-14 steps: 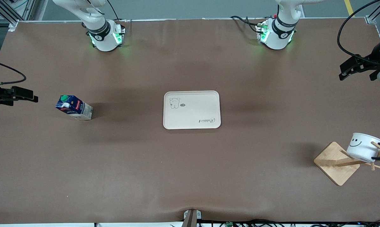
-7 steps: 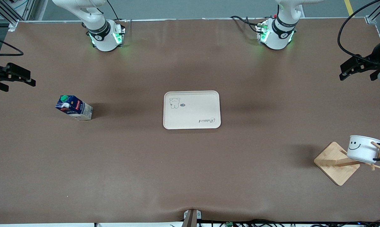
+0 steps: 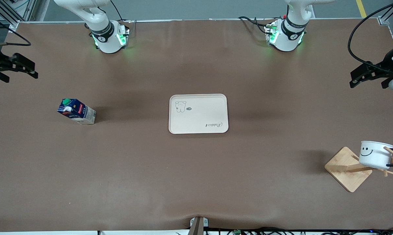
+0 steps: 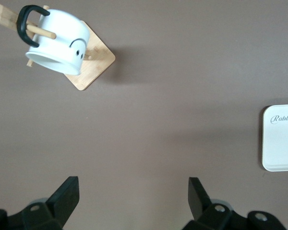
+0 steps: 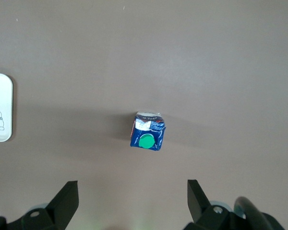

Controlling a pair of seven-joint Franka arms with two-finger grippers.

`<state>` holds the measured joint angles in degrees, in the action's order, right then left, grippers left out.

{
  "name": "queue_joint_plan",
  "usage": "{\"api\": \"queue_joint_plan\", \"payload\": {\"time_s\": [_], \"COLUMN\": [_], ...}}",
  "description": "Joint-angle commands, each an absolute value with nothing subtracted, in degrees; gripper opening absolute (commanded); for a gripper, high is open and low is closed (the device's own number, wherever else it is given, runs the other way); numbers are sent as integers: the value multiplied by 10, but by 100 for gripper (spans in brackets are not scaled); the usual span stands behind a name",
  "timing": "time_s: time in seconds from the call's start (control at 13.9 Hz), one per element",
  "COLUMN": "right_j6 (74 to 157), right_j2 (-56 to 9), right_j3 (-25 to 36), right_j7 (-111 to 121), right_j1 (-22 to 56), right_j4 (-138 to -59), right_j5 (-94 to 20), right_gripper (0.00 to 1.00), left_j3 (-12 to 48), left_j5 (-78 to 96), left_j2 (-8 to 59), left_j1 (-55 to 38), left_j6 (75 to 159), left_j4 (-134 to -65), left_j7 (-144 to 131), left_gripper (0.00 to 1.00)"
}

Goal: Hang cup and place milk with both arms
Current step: 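Open the right gripper and withdraw it from the milk carton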

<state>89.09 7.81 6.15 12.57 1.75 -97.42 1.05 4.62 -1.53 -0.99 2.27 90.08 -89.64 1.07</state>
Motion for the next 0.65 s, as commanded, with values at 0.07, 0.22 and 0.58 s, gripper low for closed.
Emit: {"api": "queue_joint_plan", "payload": {"time_s": [0.07,0.22,0.58], "right_j6": [839,834,822], "right_j2": [41,42,44], "right_j3": [62,63,62], "right_j7": [116,115,69], "right_j1": [13,6,10], "right_j4": [-899,-899,-897], "right_j5": [16,13,13], "right_gripper": [100,100,100], "left_j3": [63,69,71], "left_j5": [-16,-16,-17], "left_j2": [-4,-4,-5], "left_j1": [21,20,25], "left_j6": [887,880,880], "left_j4": [-879,-879,-880], "left_j7": [1,0,-18], "left_gripper": [100,100,100]}}
